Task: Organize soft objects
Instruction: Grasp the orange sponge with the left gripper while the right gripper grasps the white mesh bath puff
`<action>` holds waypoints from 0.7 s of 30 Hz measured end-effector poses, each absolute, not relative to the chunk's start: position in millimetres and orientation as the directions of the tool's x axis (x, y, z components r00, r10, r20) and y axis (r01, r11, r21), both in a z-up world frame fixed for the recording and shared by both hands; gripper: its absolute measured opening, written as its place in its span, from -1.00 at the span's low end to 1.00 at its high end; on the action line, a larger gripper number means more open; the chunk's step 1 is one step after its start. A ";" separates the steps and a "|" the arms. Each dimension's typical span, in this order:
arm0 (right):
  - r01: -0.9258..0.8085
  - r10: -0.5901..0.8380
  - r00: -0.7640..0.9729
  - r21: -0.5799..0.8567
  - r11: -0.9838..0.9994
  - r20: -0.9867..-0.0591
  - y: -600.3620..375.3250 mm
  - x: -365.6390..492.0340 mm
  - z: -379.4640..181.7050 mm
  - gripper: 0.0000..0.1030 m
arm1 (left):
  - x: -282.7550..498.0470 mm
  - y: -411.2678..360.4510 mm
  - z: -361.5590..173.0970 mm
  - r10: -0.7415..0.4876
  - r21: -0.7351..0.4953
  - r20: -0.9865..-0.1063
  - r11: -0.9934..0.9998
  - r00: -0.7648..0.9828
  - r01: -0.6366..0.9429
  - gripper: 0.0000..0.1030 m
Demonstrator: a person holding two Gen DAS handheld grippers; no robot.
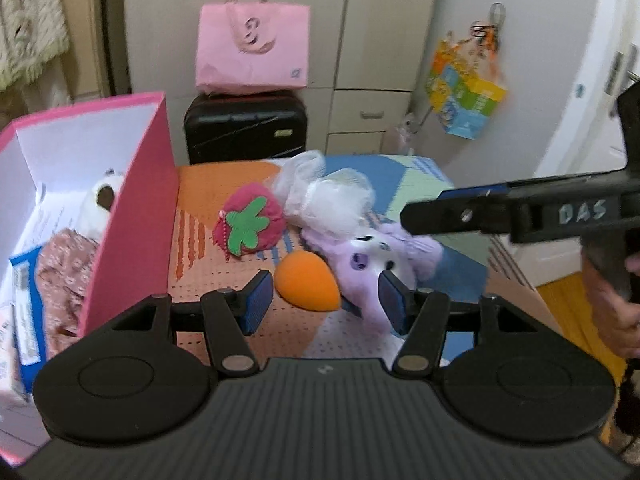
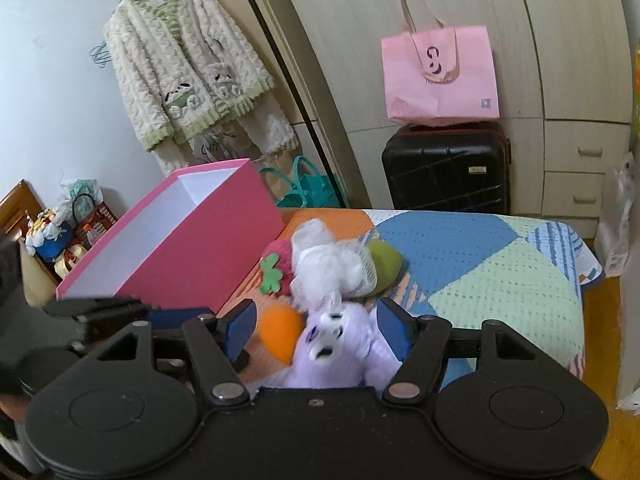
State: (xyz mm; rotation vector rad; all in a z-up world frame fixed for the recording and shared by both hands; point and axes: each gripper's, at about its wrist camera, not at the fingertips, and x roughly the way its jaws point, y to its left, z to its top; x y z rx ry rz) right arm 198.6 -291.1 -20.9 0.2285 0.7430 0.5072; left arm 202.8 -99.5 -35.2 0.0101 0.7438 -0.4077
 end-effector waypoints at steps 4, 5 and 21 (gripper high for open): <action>-0.361 0.516 0.607 0.369 0.856 -0.604 -284.4 220.4 -26.2 0.40 | 218.3 -103.3 -49.3 -0.336 -0.143 -0.669 0.934 0.663 0.328 0.08; -0.357 0.511 0.605 0.366 0.859 -0.610 -282.1 226.2 -28.8 0.40 | 221.3 -104.2 -52.3 -0.326 -0.140 -0.669 0.938 0.668 0.317 0.08; -0.386 0.491 0.618 0.307 0.870 -0.615 -252.4 257.1 -59.5 0.03 | 236.6 -98.4 -80.4 -0.317 -0.224 -0.667 0.948 0.674 0.225 0.07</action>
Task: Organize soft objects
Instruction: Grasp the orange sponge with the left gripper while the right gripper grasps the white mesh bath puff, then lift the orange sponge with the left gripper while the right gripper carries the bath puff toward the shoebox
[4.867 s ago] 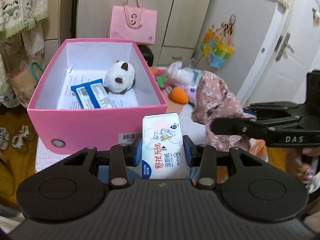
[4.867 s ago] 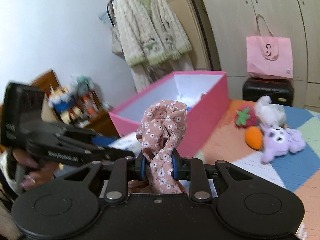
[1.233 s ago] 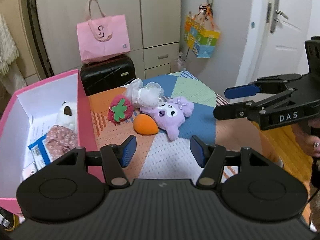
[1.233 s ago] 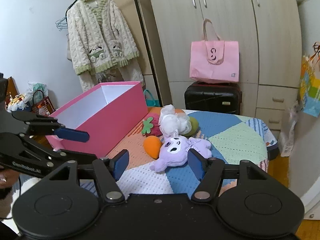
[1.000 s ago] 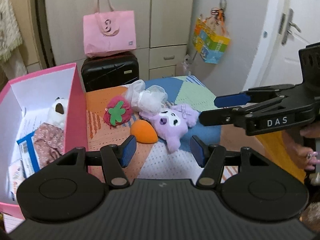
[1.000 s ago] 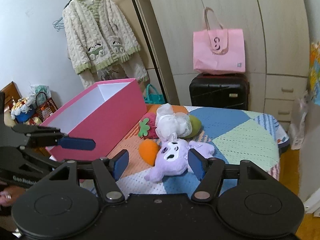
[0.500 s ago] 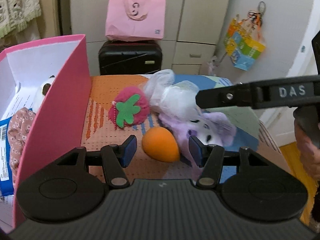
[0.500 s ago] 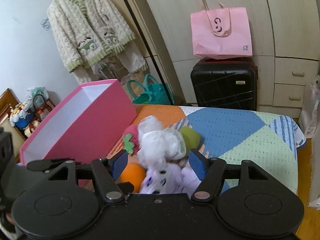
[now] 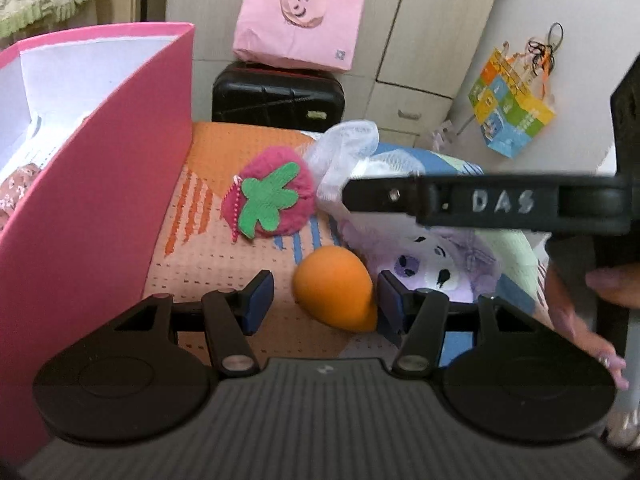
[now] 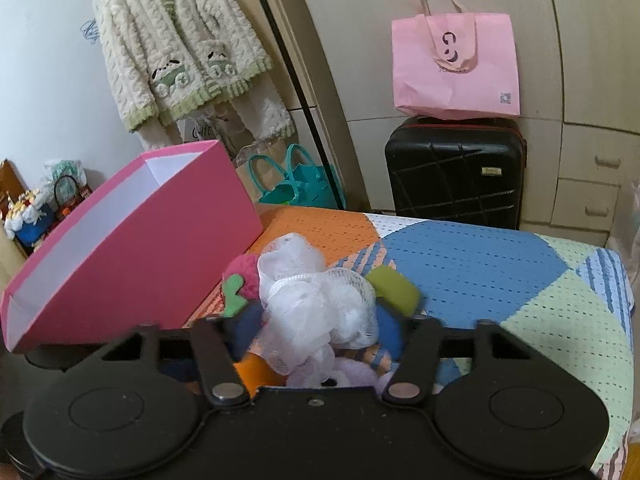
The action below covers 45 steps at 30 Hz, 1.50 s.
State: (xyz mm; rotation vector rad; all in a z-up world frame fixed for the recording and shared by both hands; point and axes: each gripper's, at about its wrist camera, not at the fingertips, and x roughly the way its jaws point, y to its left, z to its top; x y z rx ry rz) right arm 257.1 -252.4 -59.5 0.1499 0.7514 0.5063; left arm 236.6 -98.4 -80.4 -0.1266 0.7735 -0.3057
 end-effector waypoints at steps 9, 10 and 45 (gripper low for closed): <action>-0.436 0.469 0.659 0.210 0.875 -0.588 -240.2 231.1 -52.7 -0.51 | 225.4 -101.2 -80.4 -0.335 -0.215 -0.643 0.942 0.689 0.258 -0.21; -0.437 0.468 0.664 0.205 0.876 -0.583 -239.2 226.6 -51.4 -0.53 | 224.7 -100.7 -80.2 -0.340 -0.219 -0.642 0.940 0.687 0.260 -0.21; -0.391 0.410 0.734 0.158 0.907 -0.541 -236.0 103.4 -21.5 -0.56 | 135.9 -55.7 -44.5 -0.502 -0.346 -0.633 0.865 0.590 0.364 -0.21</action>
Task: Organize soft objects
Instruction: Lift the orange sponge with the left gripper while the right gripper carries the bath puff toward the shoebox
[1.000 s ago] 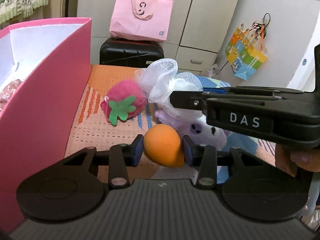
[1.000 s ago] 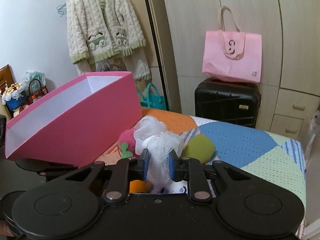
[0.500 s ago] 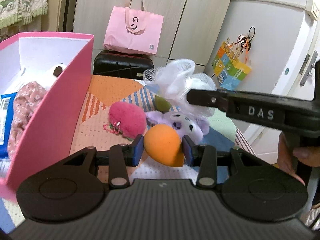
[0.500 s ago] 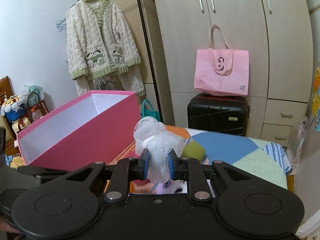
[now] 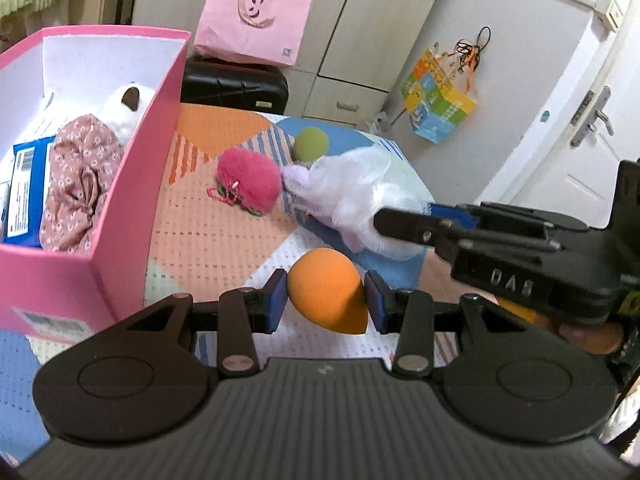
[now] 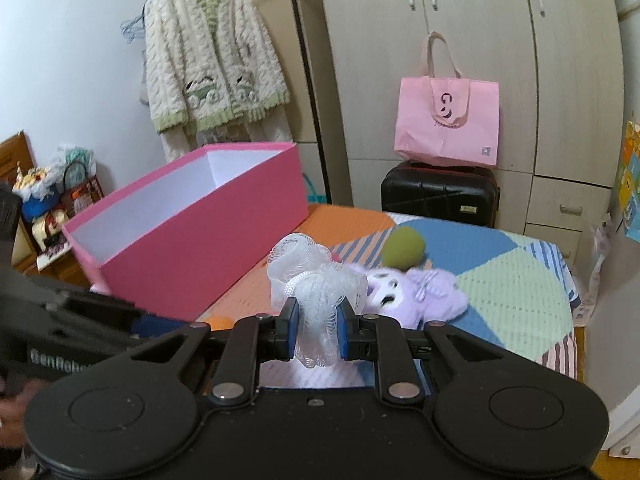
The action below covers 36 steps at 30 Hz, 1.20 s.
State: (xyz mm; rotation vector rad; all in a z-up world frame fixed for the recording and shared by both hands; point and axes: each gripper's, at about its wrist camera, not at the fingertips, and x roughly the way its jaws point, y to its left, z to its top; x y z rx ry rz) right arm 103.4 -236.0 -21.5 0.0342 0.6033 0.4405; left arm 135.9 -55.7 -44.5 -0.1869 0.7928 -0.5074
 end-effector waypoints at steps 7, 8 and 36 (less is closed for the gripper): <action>-0.405 0.400 0.713 0.128 0.905 -0.576 -222.9 80.2 -22.7 -0.56 | 126.5 -49.2 -38.8 -0.549 -0.373 -0.649 0.833 0.528 0.408 -0.21; -0.405 0.397 0.712 0.123 0.906 -0.580 -221.9 77.1 -22.1 -0.56 | 124.5 -47.2 -37.8 -0.555 -0.376 -0.650 0.828 0.518 0.416 -0.21; -0.571 0.578 0.556 0.230 0.788 -0.598 -143.6 25.7 17.9 -0.55 | 88.0 79.3 -14.9 -0.578 -0.393 -0.679 0.807 0.453 0.441 -0.21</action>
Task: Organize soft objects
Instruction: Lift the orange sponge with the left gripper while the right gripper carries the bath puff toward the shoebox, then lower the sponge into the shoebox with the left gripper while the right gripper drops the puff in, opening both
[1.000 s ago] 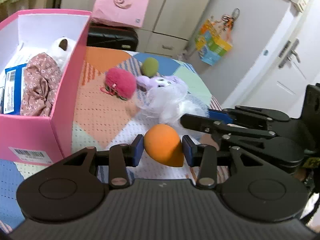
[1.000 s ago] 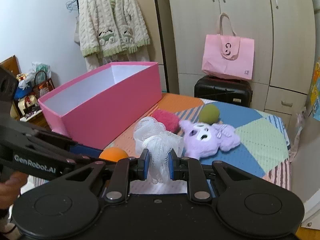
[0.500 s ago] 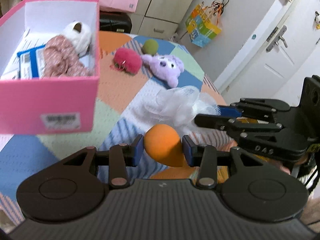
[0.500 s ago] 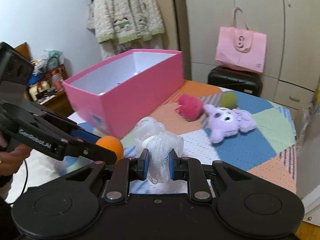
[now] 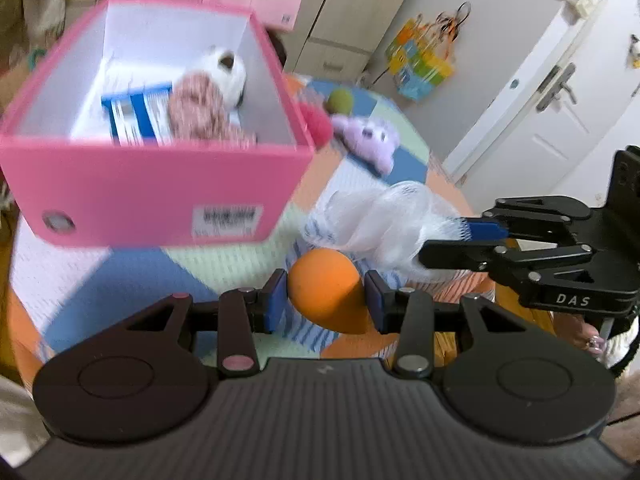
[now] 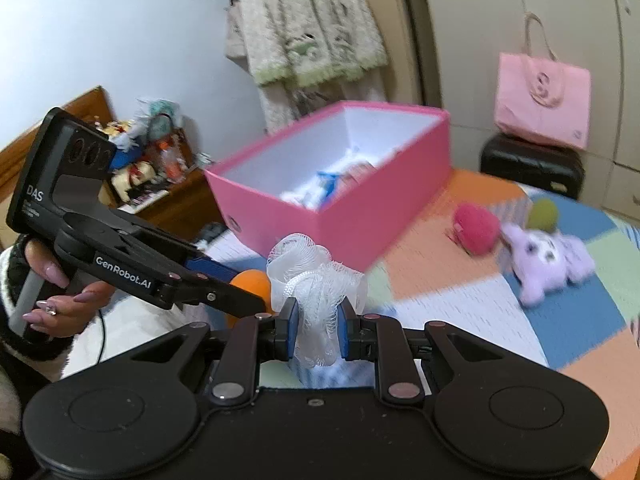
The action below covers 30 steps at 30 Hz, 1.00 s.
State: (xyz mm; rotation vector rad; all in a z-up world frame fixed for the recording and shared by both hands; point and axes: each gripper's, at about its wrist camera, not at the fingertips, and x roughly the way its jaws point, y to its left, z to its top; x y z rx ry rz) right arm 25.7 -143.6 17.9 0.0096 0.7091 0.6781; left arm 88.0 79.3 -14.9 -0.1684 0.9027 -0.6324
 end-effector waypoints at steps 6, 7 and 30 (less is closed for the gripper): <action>-0.606 0.587 0.606 0.167 0.778 -0.536 -124.3 34.8 49.4 -0.55 | 93.5 94.2 22.5 -0.561 -0.330 -0.622 0.820 0.546 0.467 -0.21; -0.604 0.585 0.618 0.159 0.781 -0.525 -121.7 38.8 53.2 -0.54 | 96.8 96.9 26.4 -0.558 -0.326 -0.614 0.823 0.558 0.465 -0.21; -0.585 0.575 0.586 0.193 0.788 -0.571 -66.1 210.3 34.2 -0.53 | 260.7 134.2 -0.1 -0.332 -0.304 -0.687 0.939 0.646 0.159 -0.20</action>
